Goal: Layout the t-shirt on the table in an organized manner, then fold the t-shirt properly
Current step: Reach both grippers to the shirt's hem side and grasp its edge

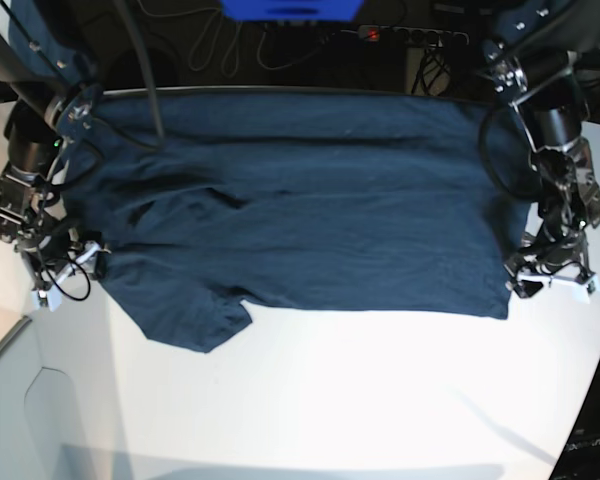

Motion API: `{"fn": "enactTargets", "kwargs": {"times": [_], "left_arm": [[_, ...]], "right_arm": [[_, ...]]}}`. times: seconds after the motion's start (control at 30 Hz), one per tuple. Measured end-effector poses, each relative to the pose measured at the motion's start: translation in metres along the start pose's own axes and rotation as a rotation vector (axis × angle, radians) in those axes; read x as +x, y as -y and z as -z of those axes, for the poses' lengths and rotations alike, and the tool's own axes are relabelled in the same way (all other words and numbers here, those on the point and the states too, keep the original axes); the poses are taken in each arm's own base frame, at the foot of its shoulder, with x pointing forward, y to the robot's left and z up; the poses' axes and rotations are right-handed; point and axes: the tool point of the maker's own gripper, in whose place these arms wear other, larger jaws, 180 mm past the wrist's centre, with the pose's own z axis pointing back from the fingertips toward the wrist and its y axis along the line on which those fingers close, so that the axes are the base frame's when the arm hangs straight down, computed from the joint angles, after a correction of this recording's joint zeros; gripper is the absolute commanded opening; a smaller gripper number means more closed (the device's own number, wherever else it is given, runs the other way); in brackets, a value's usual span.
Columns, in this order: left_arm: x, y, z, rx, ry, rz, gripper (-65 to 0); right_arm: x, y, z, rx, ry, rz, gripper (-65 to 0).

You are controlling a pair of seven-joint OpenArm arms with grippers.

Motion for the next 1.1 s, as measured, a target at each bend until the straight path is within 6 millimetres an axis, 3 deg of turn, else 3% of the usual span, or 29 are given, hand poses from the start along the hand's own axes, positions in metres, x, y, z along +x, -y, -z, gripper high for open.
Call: {"fn": "enactTargets", "kwargs": {"times": [0.13, 0.23, 0.43, 0.57, 0.8, 0.93, 1.0, 1.1], "left_arm": [[0.003, -0.004, 0.013, 0.024, 0.007, 0.020, -21.7], [-0.010, -0.006, 0.021, 0.040, -0.039, 0.045, -21.7], [-0.014, -0.001, 0.028, 0.039, -0.029, 0.081, -21.7], [-0.018, -0.001, 0.029, 0.039, -0.015, 0.115, -21.7], [-0.026, 0.019, 0.034, 0.008, -0.047, 0.238, -21.8], [-0.032, 0.032, 0.036, -0.017, -0.055, 0.278, -22.2], [-0.033, 0.032, 0.036, -0.019, -0.055, 0.278, -26.4], [-0.034, 0.031, 0.035, -0.018, -0.053, 0.277, -41.0]], "right_arm": [[0.005, -0.009, 0.003, 0.019, 0.057, 0.009, -26.5], [0.003, -0.017, 0.007, 0.038, 0.075, 0.031, -26.8], [0.002, -0.021, 0.008, 0.044, 0.072, 0.034, -27.3], [0.000, -0.037, 0.012, 0.073, 0.085, 0.025, -33.0], [-0.003, -0.061, 0.017, 0.125, 0.077, -0.034, -37.4], [-0.004, -0.062, 0.017, 0.126, 0.081, -0.030, -37.8], [-0.004, -0.062, 0.017, 0.127, 0.080, -0.031, -40.9], [-0.005, -0.061, 0.017, 0.126, 0.078, -0.031, -48.6]]}}
